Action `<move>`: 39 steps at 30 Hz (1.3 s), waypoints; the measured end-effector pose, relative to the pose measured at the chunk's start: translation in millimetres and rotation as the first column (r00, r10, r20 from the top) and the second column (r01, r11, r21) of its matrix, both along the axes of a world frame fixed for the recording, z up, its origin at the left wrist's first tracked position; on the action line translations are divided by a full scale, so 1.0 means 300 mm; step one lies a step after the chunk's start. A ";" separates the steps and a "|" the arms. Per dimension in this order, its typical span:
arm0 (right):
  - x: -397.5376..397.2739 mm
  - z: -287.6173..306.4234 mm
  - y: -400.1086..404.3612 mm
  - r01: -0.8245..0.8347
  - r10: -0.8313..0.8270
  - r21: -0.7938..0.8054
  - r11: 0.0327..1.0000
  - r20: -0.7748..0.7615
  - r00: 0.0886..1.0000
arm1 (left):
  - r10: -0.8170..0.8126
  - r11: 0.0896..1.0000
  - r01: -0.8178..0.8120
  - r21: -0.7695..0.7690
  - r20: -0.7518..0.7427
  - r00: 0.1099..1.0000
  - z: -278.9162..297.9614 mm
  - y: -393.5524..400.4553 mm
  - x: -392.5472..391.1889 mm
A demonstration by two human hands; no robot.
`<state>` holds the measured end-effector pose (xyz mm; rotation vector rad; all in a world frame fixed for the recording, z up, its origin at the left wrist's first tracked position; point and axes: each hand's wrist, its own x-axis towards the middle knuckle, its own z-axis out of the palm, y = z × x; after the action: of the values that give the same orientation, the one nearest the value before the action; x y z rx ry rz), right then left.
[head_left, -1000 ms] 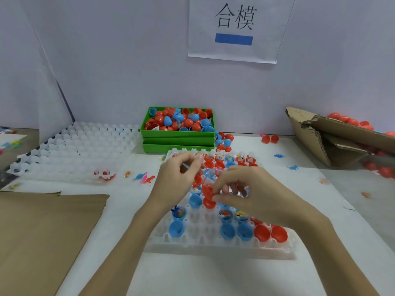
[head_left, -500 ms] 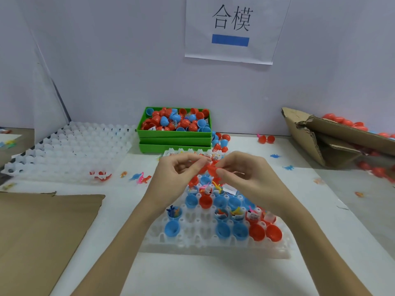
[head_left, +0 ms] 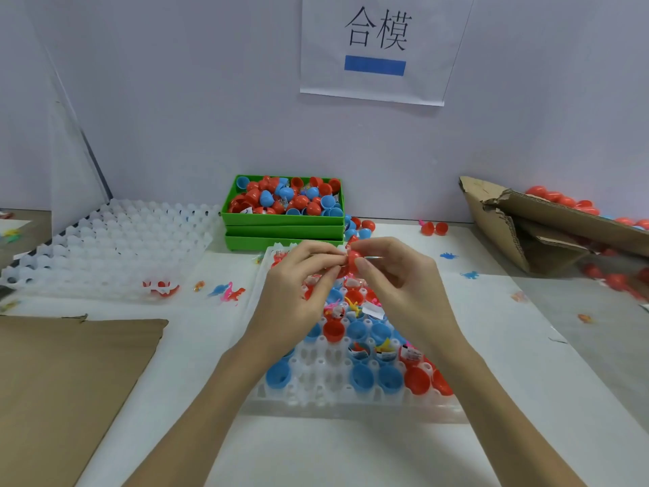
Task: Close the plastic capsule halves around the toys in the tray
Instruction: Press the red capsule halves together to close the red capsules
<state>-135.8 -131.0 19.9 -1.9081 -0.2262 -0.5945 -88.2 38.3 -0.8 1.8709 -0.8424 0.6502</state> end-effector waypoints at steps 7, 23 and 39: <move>0.001 -0.011 0.026 -0.032 0.026 0.147 0.989 0.040 0.999 | -0.108 0.966 0.045 -0.255 -0.239 0.965 0.010 -0.001 -0.018; -0.002 -0.021 0.046 0.035 -0.050 0.164 0.986 0.089 0.995 | -0.026 0.987 0.011 -0.160 -0.093 0.995 0.015 0.001 -0.022; 0.001 -0.030 0.044 0.063 -0.079 0.158 0.985 0.098 0.992 | -0.242 0.949 0.134 -0.286 -0.385 0.891 0.031 -0.004 -0.024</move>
<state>-135.3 -117.8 10.9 -1.7432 -0.1738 -0.7393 -95.5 37.1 8.5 1.5886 -0.6173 0.2063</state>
